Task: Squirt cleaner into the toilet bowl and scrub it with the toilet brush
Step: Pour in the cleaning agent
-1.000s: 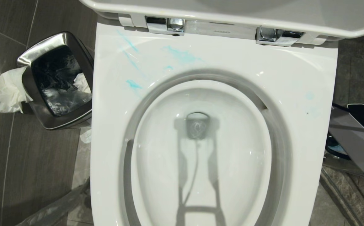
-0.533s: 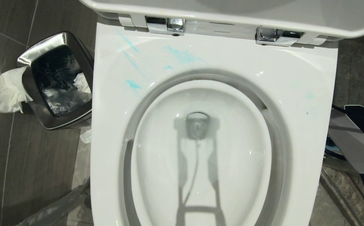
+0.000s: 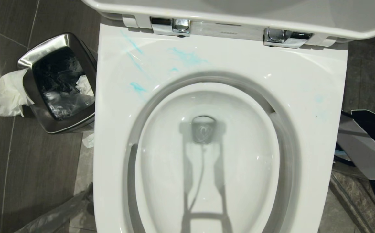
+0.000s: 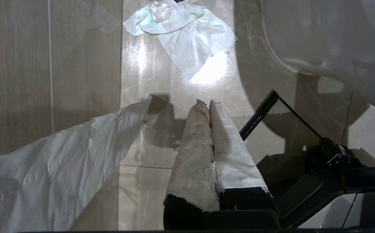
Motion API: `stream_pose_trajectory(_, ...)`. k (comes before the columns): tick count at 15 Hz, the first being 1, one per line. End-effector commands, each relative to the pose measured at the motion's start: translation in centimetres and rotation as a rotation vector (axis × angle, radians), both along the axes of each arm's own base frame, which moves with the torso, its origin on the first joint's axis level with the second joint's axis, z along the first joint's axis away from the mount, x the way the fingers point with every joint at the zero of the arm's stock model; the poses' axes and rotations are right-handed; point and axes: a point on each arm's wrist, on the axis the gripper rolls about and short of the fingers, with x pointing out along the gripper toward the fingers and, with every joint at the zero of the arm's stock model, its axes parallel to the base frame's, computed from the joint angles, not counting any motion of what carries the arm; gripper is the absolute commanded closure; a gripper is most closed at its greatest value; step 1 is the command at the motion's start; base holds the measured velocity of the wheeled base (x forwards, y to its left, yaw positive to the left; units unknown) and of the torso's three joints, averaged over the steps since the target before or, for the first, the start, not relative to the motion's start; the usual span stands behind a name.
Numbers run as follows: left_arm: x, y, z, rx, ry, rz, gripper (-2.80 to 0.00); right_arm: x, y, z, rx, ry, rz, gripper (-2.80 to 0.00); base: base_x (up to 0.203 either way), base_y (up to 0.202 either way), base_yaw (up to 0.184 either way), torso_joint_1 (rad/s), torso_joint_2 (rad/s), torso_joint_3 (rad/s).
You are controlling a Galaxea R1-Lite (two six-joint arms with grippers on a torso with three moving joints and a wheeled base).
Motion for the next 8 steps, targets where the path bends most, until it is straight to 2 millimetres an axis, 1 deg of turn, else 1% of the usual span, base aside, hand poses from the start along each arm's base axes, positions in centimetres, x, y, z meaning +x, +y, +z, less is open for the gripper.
stream_pose_trajectory(1, 0.0, 0.0, 0.0, 0.0, 0.002, 0.0, 0.0, -0.1, -0.1, -0.2, 0.004, 0.006, -0.01, 0.0, 0.0, 0.0, 0.0, 0.0, 0.0, 0.0)
stream_pose_trajectory(3, 0.0, 0.0, 0.0, 0.0, 0.002, 0.0, 0.0, -0.3, -0.3, -0.2, 0.024, 0.021, -0.037, 0.0, 0.0, 0.0, 0.0, 0.0, 0.0, 0.0)
stream_pose_trajectory(5, 0.0, 0.0, 0.0, 0.0, 0.002, 0.0, 0.0, -1.0, -0.5, 0.2, 0.057, 0.043, -0.077, 0.0, 0.0, 0.0, 0.0, 0.0, 0.0, 0.0)
stream_pose_trajectory(8, 0.0, 0.0, 0.0, 0.0, 0.002, -0.002, 0.0, -2.7, -1.0, 2.5, 0.072, 0.032, -0.095, 0.0, 0.0, 0.0, 0.0, 0.0, 0.0, 0.0)
